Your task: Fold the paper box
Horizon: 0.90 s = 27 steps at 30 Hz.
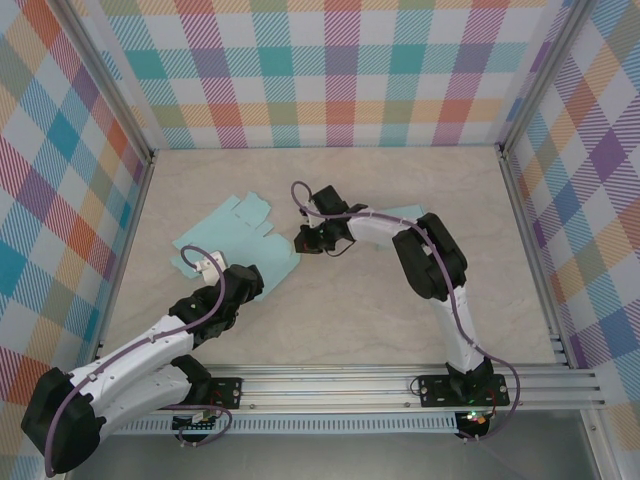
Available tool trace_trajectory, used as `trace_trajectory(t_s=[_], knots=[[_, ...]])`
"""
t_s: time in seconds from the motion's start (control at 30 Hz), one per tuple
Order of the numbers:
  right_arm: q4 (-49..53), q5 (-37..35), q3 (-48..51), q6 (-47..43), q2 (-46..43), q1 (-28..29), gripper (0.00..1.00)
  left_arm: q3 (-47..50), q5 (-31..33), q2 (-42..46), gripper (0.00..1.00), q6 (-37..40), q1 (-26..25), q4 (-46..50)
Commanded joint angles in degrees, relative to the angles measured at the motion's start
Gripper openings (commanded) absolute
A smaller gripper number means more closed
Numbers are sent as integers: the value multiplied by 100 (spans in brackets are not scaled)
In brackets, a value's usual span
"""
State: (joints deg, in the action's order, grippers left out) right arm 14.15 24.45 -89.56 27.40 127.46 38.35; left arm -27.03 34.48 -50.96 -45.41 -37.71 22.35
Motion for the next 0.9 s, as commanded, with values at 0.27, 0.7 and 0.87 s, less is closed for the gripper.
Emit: trace_trajectory(t_s=[0.27,0.7,0.87], knots=[[-96,-1149,1098,-367,-1547,-2,0,-67,-822,52,100,371,720,-905],[232,-1339,1808,-348,-1982,-31,0,-789,-2876,-1669,98,1231,3594,-1868],[353,-1408,2077,-393,-2169,-30,0,-1772,-3421,-3059,91,1852,4063,-1740]])
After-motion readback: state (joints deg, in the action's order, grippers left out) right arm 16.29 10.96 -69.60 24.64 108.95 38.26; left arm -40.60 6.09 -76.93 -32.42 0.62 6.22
